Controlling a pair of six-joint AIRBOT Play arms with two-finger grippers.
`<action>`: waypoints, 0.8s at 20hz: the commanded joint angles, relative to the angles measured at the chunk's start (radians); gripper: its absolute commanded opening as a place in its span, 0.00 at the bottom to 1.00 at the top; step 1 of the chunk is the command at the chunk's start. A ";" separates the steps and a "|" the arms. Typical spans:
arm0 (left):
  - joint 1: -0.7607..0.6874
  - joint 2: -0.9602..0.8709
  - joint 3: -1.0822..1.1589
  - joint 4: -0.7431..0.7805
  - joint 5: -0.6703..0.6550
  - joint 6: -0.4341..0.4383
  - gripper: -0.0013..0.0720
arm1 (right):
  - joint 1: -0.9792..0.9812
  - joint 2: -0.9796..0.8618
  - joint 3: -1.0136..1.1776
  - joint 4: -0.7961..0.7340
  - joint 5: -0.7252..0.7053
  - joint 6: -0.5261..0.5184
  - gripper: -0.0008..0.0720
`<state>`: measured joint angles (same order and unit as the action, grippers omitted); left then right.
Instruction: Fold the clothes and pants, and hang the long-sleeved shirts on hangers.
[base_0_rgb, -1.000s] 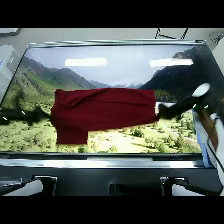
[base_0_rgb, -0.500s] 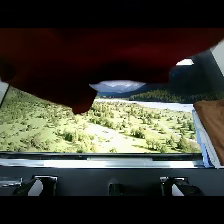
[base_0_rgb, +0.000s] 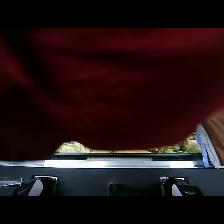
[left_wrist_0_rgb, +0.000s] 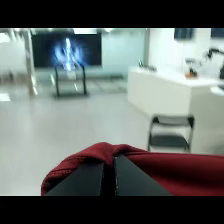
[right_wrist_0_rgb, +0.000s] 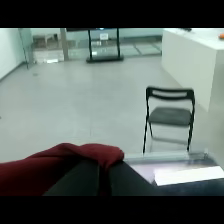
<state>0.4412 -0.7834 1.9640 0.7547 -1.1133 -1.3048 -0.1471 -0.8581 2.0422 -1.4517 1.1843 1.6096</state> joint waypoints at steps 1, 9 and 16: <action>-0.008 -0.159 -0.034 0.006 -0.305 -0.110 0.05 | 0.001 -0.157 -0.016 -0.001 0.331 0.035 0.06; -0.290 -0.616 -0.706 0.117 -0.056 -0.072 0.05 | 0.114 -0.790 -0.409 0.005 0.280 0.085 0.06; -0.330 -0.896 -0.575 0.072 0.252 -0.058 0.05 | 0.042 -0.953 -0.396 0.058 -0.144 0.222 0.06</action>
<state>0.1295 -1.5917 1.3415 0.8410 -1.0168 -1.3754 -0.0666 -1.7657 1.6463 -1.4258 1.2652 1.7569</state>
